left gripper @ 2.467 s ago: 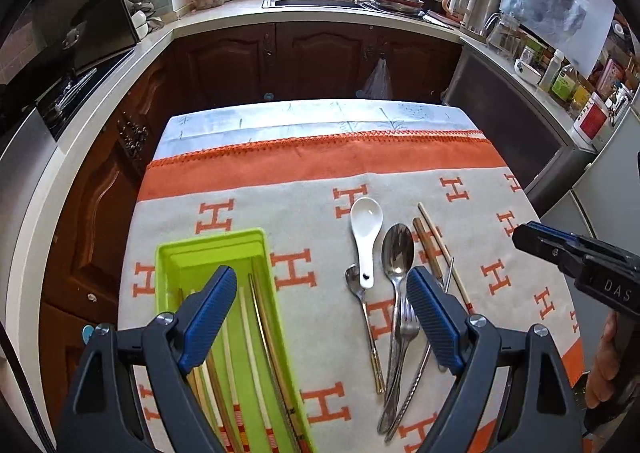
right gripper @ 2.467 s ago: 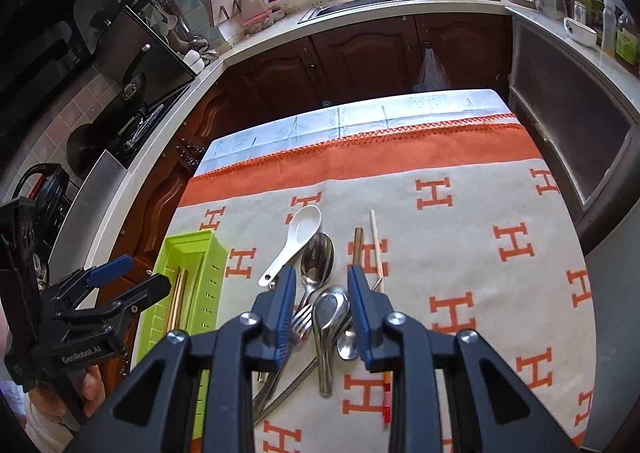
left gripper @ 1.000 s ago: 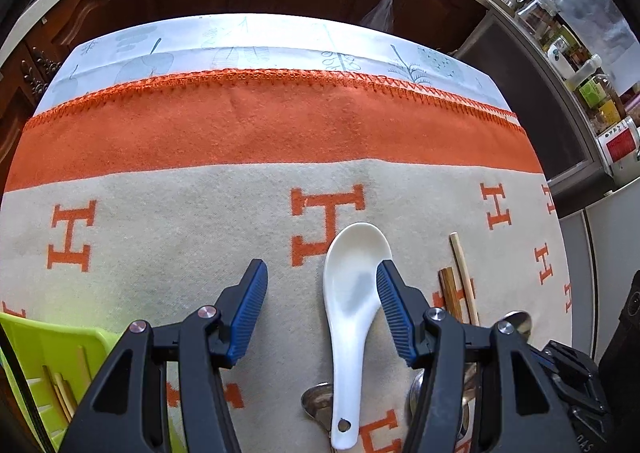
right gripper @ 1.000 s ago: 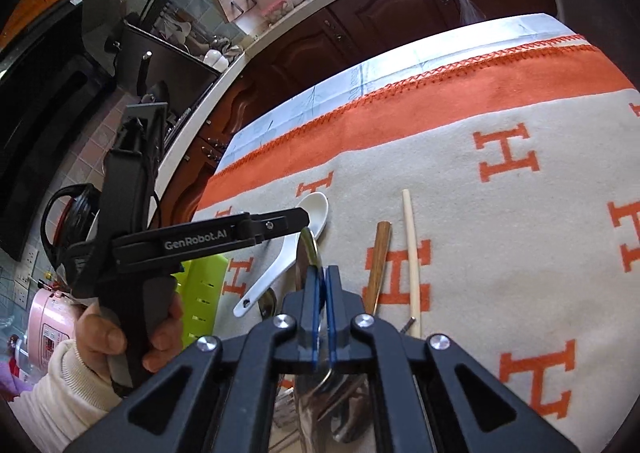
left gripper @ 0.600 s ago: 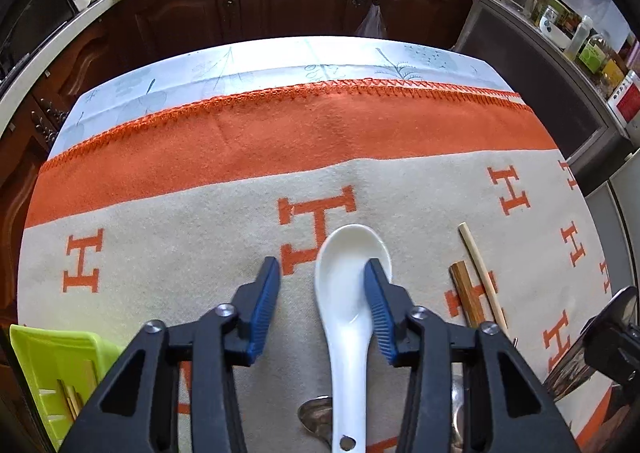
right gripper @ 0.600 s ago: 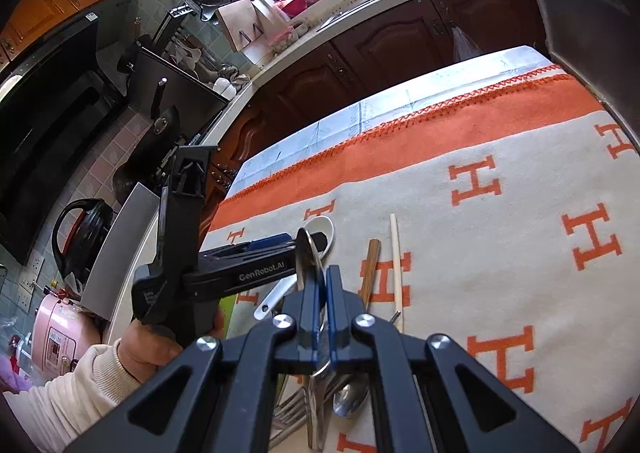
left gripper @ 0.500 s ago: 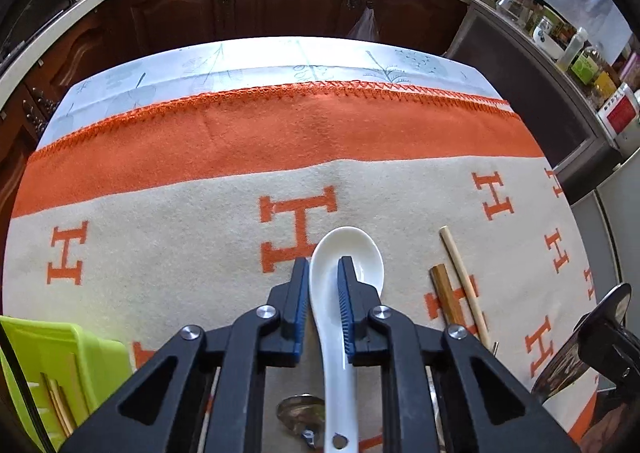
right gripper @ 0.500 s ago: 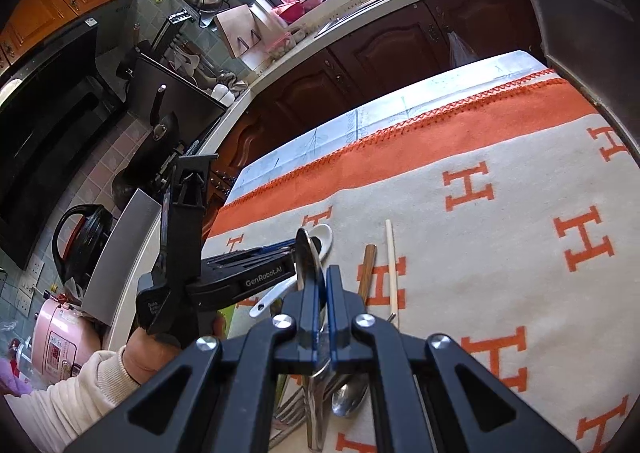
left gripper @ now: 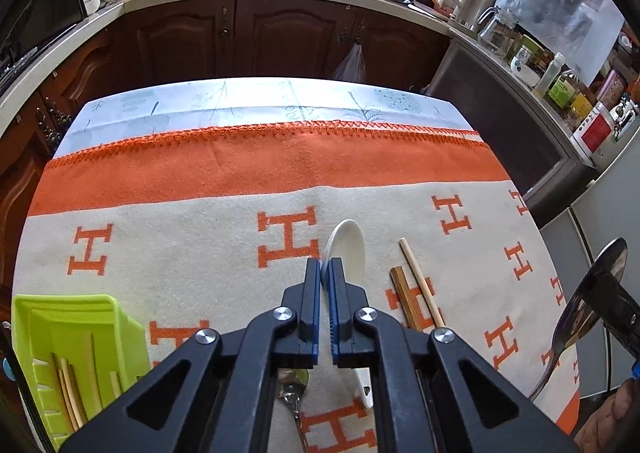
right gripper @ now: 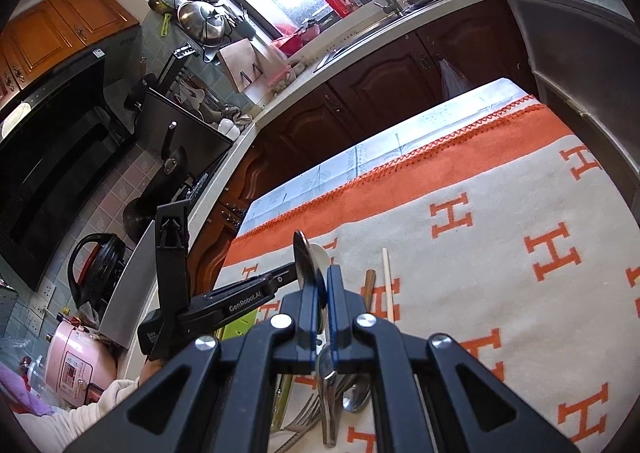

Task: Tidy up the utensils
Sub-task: 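Carry the white ceramic spoon and steel spoon into the green tray, then open both grippers in the tray and move them back over the utensils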

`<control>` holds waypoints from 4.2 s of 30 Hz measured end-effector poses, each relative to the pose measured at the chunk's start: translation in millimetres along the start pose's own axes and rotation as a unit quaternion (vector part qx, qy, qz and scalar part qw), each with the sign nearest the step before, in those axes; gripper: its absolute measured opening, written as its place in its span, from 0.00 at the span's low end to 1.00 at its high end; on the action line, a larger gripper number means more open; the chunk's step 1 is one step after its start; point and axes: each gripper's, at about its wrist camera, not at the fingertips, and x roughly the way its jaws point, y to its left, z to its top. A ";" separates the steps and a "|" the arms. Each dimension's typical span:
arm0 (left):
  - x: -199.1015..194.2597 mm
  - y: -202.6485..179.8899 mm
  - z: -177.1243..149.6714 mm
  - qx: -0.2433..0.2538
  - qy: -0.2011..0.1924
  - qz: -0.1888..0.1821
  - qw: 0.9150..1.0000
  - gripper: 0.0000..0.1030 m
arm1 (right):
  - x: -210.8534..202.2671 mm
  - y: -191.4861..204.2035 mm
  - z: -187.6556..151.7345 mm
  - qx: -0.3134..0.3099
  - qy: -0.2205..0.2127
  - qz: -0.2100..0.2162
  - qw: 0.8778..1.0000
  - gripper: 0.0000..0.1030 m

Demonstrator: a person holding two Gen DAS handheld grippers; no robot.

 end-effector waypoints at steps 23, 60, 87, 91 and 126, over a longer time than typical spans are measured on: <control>-211.9 62.5 -65.6 -0.006 -0.094 0.021 0.995 0.01 | -31.6 70.8 -18.4 -0.039 0.002 0.038 0.999 0.04; -184.6 143.4 -161.1 -0.088 -0.028 0.105 0.990 0.35 | 142.5 187.6 -113.0 -0.190 0.199 0.001 0.961 0.03; -185.3 137.0 -172.3 -0.103 -0.010 0.149 0.983 0.77 | 95.9 168.3 -118.6 -0.173 0.172 -0.054 0.968 0.24; -184.2 126.3 -174.4 -0.096 -0.008 0.142 0.985 0.77 | 80.6 158.2 -121.8 -0.168 0.167 -0.074 0.969 0.24; -124.9 -10.7 -127.0 0.032 0.024 0.066 0.997 0.82 | -7.1 35.6 -92.6 -0.052 0.102 -0.167 0.979 0.24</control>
